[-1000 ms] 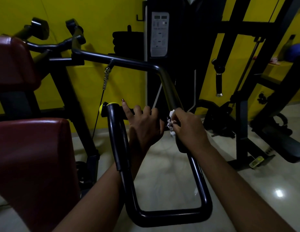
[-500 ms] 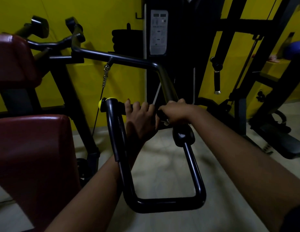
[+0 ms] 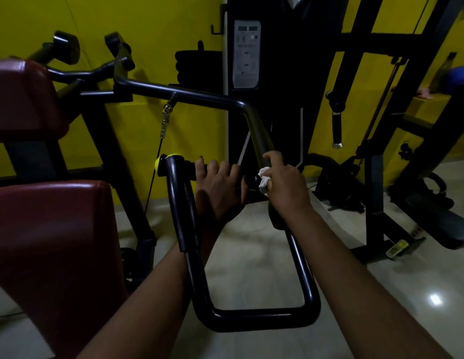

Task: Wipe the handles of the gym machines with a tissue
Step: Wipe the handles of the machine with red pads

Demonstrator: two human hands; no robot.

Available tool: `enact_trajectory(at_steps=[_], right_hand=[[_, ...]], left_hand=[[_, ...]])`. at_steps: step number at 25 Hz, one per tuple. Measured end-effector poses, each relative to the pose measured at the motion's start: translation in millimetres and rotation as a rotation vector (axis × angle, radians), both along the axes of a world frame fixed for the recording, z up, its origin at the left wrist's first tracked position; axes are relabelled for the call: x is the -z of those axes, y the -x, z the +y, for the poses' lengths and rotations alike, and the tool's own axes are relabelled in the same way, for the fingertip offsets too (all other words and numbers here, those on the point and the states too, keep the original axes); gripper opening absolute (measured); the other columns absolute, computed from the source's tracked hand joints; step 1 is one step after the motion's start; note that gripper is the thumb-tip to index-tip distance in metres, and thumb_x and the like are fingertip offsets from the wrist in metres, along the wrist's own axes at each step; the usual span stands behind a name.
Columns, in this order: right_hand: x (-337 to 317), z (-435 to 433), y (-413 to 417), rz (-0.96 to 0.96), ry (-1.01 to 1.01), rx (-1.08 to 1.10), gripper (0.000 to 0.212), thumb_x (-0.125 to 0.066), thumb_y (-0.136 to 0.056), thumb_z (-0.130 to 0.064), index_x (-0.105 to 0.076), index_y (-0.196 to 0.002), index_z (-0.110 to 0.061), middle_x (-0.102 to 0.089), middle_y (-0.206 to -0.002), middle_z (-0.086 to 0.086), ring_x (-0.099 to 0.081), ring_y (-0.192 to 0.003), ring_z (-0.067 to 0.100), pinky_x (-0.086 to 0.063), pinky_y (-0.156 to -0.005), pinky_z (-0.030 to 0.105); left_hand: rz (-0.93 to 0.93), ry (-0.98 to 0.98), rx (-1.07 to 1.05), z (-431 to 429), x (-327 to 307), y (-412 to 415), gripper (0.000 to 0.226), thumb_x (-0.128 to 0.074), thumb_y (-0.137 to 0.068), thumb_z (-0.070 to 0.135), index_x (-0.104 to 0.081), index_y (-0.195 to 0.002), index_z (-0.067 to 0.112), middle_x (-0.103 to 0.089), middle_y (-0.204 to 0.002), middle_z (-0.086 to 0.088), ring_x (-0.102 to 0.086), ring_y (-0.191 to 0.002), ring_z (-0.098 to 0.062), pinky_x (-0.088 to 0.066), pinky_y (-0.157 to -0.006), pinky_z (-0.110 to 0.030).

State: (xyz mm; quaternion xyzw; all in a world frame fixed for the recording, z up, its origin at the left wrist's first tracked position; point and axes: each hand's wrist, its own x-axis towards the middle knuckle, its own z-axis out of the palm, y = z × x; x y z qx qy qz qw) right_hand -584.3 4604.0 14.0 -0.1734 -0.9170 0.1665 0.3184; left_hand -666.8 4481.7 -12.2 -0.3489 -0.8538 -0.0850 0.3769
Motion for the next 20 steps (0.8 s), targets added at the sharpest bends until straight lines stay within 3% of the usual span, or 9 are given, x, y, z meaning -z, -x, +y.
enact_trajectory(at_steps=[3,6,9,11,13,15,18,20], right_hand=[[0.0,-4.6,-7.1,0.026,0.051,-0.008,0.037,-0.061,-0.083,-0.003,-0.048,-0.117,-0.01,-0.068,-0.105,0.013,-0.065,-0.096,0.031,-0.054,-0.077,0.037],[19.8,-23.8,-21.7,0.005,-0.062,0.066,0.033,-0.065,-0.083,-0.003,-0.052,-0.113,-0.008,-0.063,-0.097,0.02,-0.06,-0.09,0.04,-0.051,-0.07,0.039],[12.6,-32.3,-19.1,-0.18,-0.186,0.111,0.043,-0.052,-0.095,-0.012,-0.037,-0.135,-0.014,-0.055,-0.121,0.016,-0.047,-0.114,0.034,-0.044,-0.085,0.038],[8.5,-35.3,-19.3,-0.239,-0.248,0.115,0.048,-0.049,-0.097,-0.012,-0.029,-0.141,-0.015,-0.054,-0.127,0.013,-0.044,-0.119,0.03,-0.037,-0.093,0.035],[12.4,-35.7,-22.6,-0.151,-0.235,0.126,0.044,-0.056,-0.092,-0.013,-0.04,-0.133,-0.014,-0.06,-0.118,0.012,-0.049,-0.113,0.03,-0.033,-0.09,0.034],[23.8,-30.5,-28.0,0.031,-0.089,0.124,0.04,-0.065,-0.082,-0.007,-0.051,-0.119,-0.013,-0.066,-0.104,0.011,-0.057,-0.103,0.032,-0.03,-0.085,0.034],[27.5,-17.9,-34.8,0.348,0.132,0.093,0.034,-0.053,-0.08,-0.002,-0.055,-0.112,-0.009,-0.066,-0.099,0.012,-0.06,-0.097,0.033,-0.044,-0.075,0.03],[27.3,-14.1,-36.3,0.359,0.143,0.087,0.034,-0.049,-0.079,-0.003,-0.059,-0.111,-0.008,-0.067,-0.1,0.011,-0.058,-0.098,0.034,-0.042,-0.073,0.024]], left_hand=[[0.002,-0.007,0.005,0.1,1.3,-0.7,0.032,-0.038,-0.093,0.041,-0.058,-0.092,0.015,-0.058,-0.088,-0.007,-0.054,-0.091,-0.032,-0.028,-0.105,-0.054],[0.01,0.002,0.014,-1.9,4.6,0.5,0.032,-0.039,-0.094,0.04,-0.058,-0.098,0.015,-0.059,-0.093,-0.007,-0.054,-0.096,-0.032,-0.026,-0.108,-0.053],[0.013,-0.001,0.013,-3.7,7.3,-1.3,0.032,-0.039,-0.095,0.039,-0.058,-0.102,0.015,-0.059,-0.096,-0.006,-0.053,-0.099,-0.032,-0.025,-0.11,-0.052],[0.017,-0.013,0.032,-2.5,5.1,-2.1,0.031,-0.039,-0.095,0.039,-0.058,-0.104,0.015,-0.059,-0.097,-0.006,-0.053,-0.1,-0.032,-0.025,-0.111,-0.051],[0.011,0.004,0.029,-3.5,3.0,-2.1,0.033,-0.038,-0.096,0.039,-0.057,-0.106,0.015,-0.059,-0.099,-0.006,-0.052,-0.102,-0.032,-0.025,-0.111,-0.051],[-0.017,0.007,0.035,-8.3,9.3,-2.9,0.035,-0.036,-0.096,0.04,-0.057,-0.11,0.016,-0.059,-0.101,-0.005,-0.052,-0.105,-0.032,-0.023,-0.112,-0.05],[0.045,-0.095,0.12,-5.4,-0.2,1.7,0.031,-0.045,-0.095,0.032,-0.063,-0.116,0.017,-0.065,-0.112,-0.004,-0.053,-0.12,-0.031,-0.023,-0.114,-0.048],[0.101,-0.167,0.303,-12.8,4.4,2.2,0.028,-0.053,-0.092,0.017,-0.068,-0.116,0.015,-0.067,-0.12,-0.004,-0.053,-0.126,-0.028,-0.027,-0.113,-0.048]])
